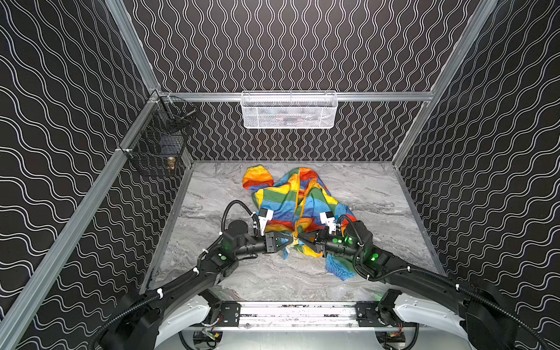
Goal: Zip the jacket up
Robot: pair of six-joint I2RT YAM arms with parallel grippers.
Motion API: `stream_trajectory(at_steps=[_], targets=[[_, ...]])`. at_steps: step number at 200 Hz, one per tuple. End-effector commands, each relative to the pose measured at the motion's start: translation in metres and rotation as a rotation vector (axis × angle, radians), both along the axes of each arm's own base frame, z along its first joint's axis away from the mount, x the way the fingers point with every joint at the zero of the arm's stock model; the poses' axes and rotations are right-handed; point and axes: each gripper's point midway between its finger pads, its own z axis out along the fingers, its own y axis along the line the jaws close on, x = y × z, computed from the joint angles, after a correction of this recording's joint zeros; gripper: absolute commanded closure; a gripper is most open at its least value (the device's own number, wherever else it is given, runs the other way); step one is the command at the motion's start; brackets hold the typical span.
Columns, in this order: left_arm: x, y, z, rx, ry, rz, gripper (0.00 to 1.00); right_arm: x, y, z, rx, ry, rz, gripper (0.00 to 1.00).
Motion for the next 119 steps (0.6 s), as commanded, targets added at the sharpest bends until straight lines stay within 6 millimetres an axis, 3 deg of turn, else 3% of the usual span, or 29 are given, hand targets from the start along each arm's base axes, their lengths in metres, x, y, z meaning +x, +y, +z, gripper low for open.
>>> stream_trajectory(at_steps=[1, 80, 119], targets=[[-0.011, 0.002, -0.017, 0.065, 0.046, -0.042, 1.0, 0.023, -0.009, 0.018, 0.06, -0.038, -0.129, 1.0], [-0.014, 0.006, -0.043, 0.245, 0.032, -0.035, 1.0, 0.027, -0.009, 0.013, 0.093, -0.001, -0.156, 1.0], [-0.013, 0.01, -0.046, 0.266, 0.023, -0.012, 1.0, 0.028, -0.008, 0.01, 0.089, 0.007, -0.159, 1.0]])
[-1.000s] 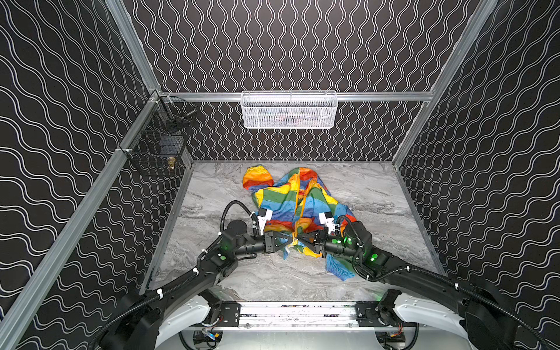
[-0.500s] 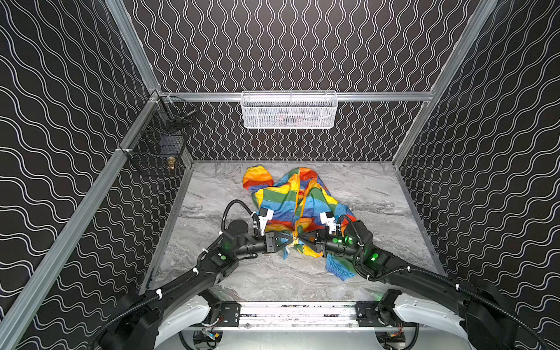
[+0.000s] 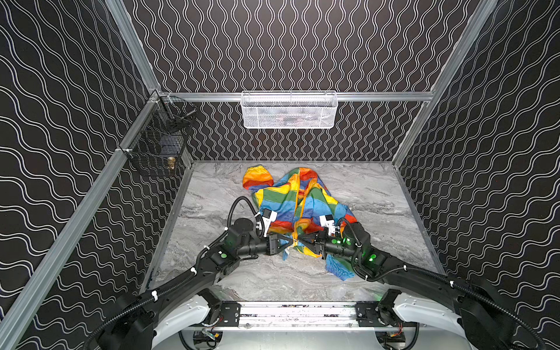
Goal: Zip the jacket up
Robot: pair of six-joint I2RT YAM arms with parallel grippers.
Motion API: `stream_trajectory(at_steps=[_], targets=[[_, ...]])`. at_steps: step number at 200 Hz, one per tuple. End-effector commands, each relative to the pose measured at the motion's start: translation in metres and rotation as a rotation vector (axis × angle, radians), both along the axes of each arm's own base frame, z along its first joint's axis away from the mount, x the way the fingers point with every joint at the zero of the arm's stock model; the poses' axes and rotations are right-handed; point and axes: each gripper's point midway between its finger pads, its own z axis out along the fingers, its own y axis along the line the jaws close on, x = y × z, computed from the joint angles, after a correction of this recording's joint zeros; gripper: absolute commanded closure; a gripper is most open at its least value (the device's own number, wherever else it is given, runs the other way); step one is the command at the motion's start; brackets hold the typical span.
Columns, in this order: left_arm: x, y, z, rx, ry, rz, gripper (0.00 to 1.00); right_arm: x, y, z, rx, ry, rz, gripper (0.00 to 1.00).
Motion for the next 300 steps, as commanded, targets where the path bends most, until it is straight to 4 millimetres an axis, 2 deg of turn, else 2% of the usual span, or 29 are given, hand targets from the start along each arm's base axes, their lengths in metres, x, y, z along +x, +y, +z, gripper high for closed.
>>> stream_trajectory(at_steps=[1, 15, 51, 95, 120, 130, 172, 218, 272, 300], targets=[[-0.012, 0.01, -0.032, 0.109, 0.089, -0.017, 1.0, 0.026, -0.008, 0.027, 0.079, -0.08, -0.141, 1.0], [-0.01, 0.011, -0.031, 0.108, 0.091, 0.003, 1.0, 0.026, -0.006, 0.026, 0.078, -0.078, -0.131, 1.0], [0.0, 0.012, -0.026, 0.064, 0.116, 0.082, 0.73, 0.024, -0.001, 0.019, 0.072, -0.059, -0.103, 1.0], [0.004, 0.028, -0.018, 0.079, 0.159, 0.189, 0.57, 0.025, 0.001, 0.011, 0.076, -0.047, -0.103, 1.0], [0.001, 0.035, -0.013, 0.001, 0.235, 0.26, 0.51, 0.027, 0.004, 0.011, 0.084, -0.047, -0.097, 1.0], [-0.001, 0.037, -0.012, -0.044, 0.273, 0.279, 0.43, 0.027, 0.006, 0.009, 0.085, -0.044, -0.091, 1.0], [-0.017, 0.044, -0.009, -0.11, 0.367, 0.348, 0.43, 0.027, 0.016, 0.005, 0.094, -0.042, -0.08, 1.0], [-0.028, 0.027, 0.009, -0.195, 0.377, 0.357, 0.43, 0.026, 0.026, 0.0, 0.115, -0.035, -0.098, 1.0], [-0.019, -0.01, 0.009, -0.235, 0.311, 0.358, 0.43, 0.028, 0.034, 0.007, 0.142, -0.038, -0.125, 1.0], [-0.009, -0.015, 0.008, -0.254, 0.246, 0.397, 0.48, 0.027, 0.034, 0.01, 0.145, -0.037, -0.133, 1.0]])
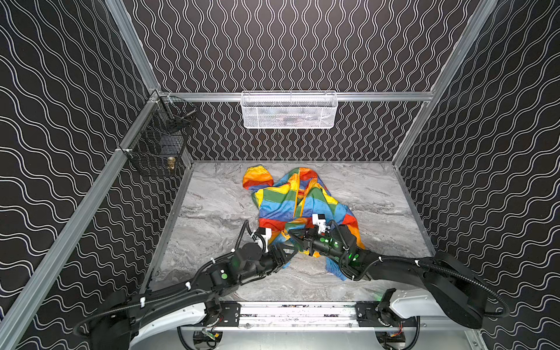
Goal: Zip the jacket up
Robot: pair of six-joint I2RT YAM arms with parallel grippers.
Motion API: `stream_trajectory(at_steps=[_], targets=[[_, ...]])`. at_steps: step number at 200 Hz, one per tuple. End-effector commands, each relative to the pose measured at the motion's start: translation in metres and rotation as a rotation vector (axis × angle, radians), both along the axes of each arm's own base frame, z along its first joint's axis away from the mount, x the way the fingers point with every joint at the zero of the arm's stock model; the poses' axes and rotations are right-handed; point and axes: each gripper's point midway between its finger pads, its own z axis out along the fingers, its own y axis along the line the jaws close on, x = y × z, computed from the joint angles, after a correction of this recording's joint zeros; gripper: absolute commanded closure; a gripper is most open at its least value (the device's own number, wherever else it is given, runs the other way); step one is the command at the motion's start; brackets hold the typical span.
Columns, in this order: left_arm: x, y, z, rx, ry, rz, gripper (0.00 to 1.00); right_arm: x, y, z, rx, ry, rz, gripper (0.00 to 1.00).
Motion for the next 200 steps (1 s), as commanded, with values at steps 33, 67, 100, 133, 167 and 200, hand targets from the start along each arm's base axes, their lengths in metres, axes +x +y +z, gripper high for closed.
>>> stream_trajectory(at_steps=[33, 67, 100, 133, 167, 200], targets=[[0.027, 0.009, 0.052, -0.061, -0.244, 0.156, 0.49, 0.003, -0.005, 0.019, 0.066, -0.014, -0.045, 1.0], [0.029, 0.021, 0.056, -0.05, -0.276, 0.193, 0.48, 0.002, -0.006, 0.021, 0.076, -0.015, -0.049, 1.0], [0.028, 0.026, 0.047, -0.057, -0.264, 0.209, 0.48, 0.001, -0.001, 0.024, 0.088, -0.016, -0.035, 1.0], [0.028, 0.024, 0.047, -0.048, -0.264, 0.201, 0.47, 0.0, 0.003, 0.023, 0.09, -0.011, -0.028, 1.0], [0.029, 0.024, 0.042, -0.052, -0.255, 0.21, 0.46, -0.003, 0.007, 0.023, 0.11, -0.004, -0.017, 1.0], [0.031, 0.03, 0.041, -0.034, -0.264, 0.233, 0.47, -0.005, 0.005, 0.023, 0.114, -0.005, -0.027, 1.0]])
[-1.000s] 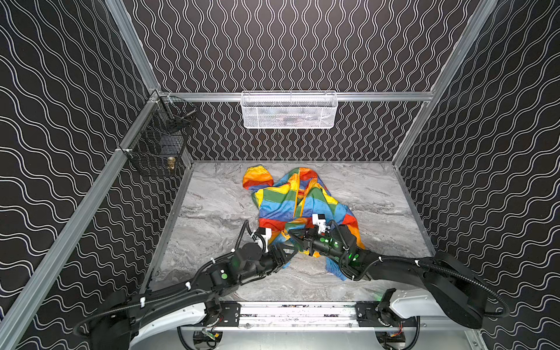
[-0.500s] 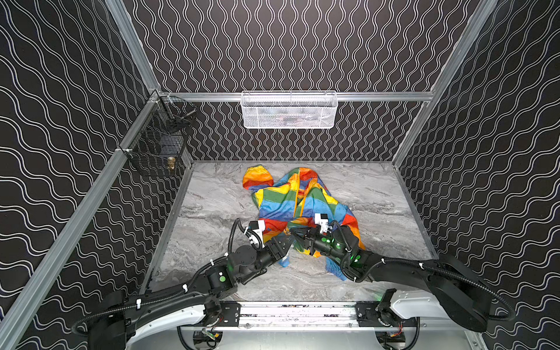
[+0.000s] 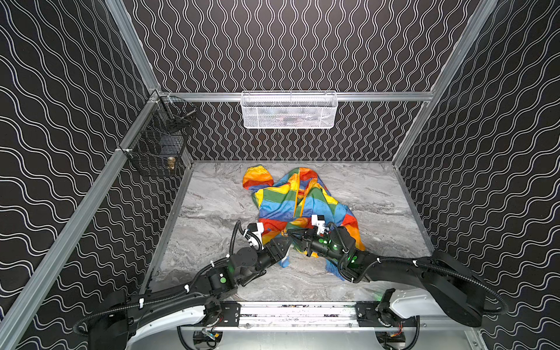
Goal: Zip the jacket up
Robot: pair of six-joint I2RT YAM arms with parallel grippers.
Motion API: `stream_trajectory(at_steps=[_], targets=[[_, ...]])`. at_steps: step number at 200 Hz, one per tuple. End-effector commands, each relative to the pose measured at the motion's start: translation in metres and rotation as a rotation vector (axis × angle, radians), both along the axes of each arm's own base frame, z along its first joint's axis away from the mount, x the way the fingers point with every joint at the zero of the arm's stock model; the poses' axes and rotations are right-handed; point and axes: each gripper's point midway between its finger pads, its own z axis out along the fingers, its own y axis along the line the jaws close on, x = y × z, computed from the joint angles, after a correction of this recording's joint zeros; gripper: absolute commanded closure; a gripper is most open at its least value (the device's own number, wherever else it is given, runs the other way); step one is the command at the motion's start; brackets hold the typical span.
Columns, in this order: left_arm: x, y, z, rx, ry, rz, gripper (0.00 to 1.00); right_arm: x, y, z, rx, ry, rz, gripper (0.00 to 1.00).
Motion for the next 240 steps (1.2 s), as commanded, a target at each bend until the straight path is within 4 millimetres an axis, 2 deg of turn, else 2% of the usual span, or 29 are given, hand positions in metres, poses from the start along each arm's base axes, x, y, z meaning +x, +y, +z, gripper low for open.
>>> stream_trajectory(at_steps=[1, 47, 114, 170, 240], targets=[[0.005, 0.006, 0.01, -0.019, -0.032, 0.041, 0.47, 0.0, -0.002, 0.017, 0.07, -0.01, -0.015, 1.0], [0.007, 0.016, 0.008, 0.013, -0.031, 0.077, 0.48, -0.003, -0.004, 0.019, 0.064, -0.017, -0.022, 1.0], [0.007, 0.018, 0.012, 0.031, -0.044, 0.083, 0.52, -0.008, -0.001, 0.018, 0.07, -0.014, -0.008, 1.0], [0.007, 0.021, 0.006, 0.04, -0.029, 0.088, 0.63, -0.013, -0.003, 0.018, 0.071, -0.016, -0.008, 1.0], [0.007, 0.019, 0.006, 0.035, -0.031, 0.083, 0.82, -0.014, -0.005, 0.022, 0.061, -0.026, -0.013, 1.0]])
